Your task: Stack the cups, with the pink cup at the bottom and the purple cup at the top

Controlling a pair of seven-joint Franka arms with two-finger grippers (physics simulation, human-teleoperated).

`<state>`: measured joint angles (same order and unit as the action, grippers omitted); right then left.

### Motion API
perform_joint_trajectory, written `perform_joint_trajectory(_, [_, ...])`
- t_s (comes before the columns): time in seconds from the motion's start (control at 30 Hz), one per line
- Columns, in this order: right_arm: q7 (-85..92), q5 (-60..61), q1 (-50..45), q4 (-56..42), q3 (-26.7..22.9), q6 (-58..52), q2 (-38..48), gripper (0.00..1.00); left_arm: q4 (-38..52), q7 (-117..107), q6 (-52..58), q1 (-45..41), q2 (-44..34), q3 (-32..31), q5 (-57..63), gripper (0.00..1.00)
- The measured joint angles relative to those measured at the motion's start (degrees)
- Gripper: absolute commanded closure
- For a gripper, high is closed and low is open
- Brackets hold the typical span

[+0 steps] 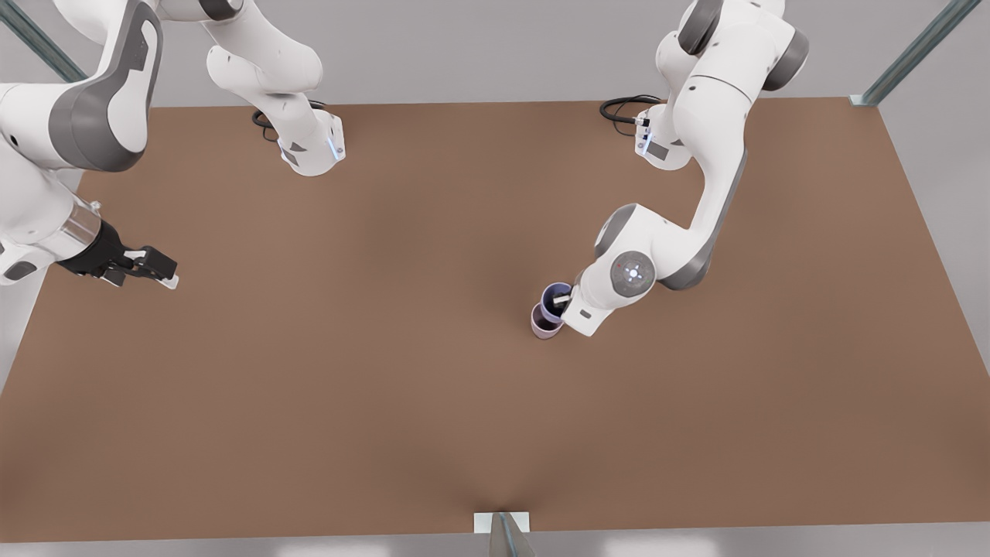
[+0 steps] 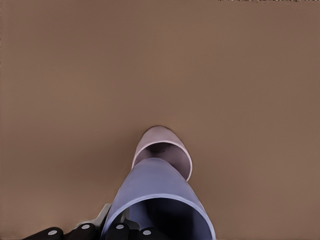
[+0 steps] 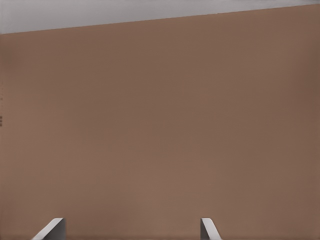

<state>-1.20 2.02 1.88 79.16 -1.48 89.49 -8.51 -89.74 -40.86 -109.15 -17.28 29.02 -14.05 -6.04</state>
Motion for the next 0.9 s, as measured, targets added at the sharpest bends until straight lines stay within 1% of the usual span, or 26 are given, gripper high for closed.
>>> perform_joint_trajectory(0.9, [0.77,0.11,-0.05,-0.04,0.09,-0.08,0.11,0.0,0.35,-9.82,-2.68,-1.26,1.6,0.0,0.12,0.79])
